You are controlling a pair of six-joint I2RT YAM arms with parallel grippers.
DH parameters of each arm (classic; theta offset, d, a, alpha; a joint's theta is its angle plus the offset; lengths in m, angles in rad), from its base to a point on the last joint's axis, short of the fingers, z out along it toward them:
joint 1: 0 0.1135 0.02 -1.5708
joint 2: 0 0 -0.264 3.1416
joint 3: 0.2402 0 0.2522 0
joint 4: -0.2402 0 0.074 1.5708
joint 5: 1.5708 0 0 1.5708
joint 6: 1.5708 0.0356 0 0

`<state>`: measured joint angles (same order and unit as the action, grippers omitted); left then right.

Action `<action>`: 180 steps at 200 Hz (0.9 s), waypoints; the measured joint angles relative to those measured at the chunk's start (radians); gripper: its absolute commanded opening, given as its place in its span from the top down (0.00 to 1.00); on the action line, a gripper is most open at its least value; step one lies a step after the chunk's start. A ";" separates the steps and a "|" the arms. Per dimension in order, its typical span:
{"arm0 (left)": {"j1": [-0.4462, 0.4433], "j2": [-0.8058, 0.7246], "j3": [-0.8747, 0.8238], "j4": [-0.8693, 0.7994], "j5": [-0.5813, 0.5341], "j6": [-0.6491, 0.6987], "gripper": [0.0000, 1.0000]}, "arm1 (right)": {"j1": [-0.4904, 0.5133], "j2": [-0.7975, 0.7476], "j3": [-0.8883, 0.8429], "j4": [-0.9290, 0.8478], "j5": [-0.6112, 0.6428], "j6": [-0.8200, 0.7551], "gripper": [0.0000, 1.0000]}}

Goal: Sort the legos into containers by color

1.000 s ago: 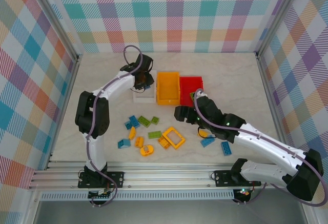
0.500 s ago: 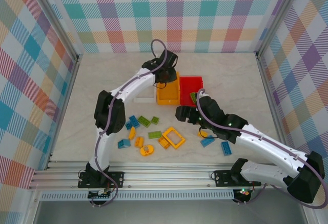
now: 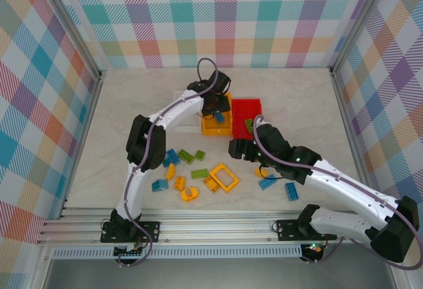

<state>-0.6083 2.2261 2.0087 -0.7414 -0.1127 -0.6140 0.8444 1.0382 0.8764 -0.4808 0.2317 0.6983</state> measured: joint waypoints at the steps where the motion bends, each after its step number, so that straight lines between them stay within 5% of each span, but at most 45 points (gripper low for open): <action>1: 0.000 -0.003 -0.001 0.000 0.000 0.000 0.36 | 0.000 0.001 0.002 -0.002 0.000 -0.001 0.21; 28: -0.010 -0.217 -0.131 0.004 -0.029 -0.037 0.28 | -0.001 0.101 0.054 -0.068 -0.049 -0.086 0.25; 61: -0.048 -0.737 -0.451 0.038 -0.060 -0.092 0.20 | 0.001 0.296 0.063 -0.119 -0.123 -0.202 0.29; 98: -0.138 -1.242 -0.785 0.035 0.039 -0.187 0.20 | 0.001 0.498 0.101 -0.150 -0.166 -0.309 0.37; 141: -0.199 -1.468 -1.124 -0.018 0.136 -0.297 0.21 | 0.001 0.633 0.150 -0.134 -0.186 -0.357 0.49; 180: -0.202 -1.555 -1.188 -0.042 0.135 -0.341 0.21 | 0.001 0.657 0.155 -0.127 -0.192 -0.371 0.62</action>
<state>-0.8101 0.6712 0.8207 -0.7830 0.0219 -0.9546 0.8455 1.6947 1.0317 -0.6075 0.0395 0.3271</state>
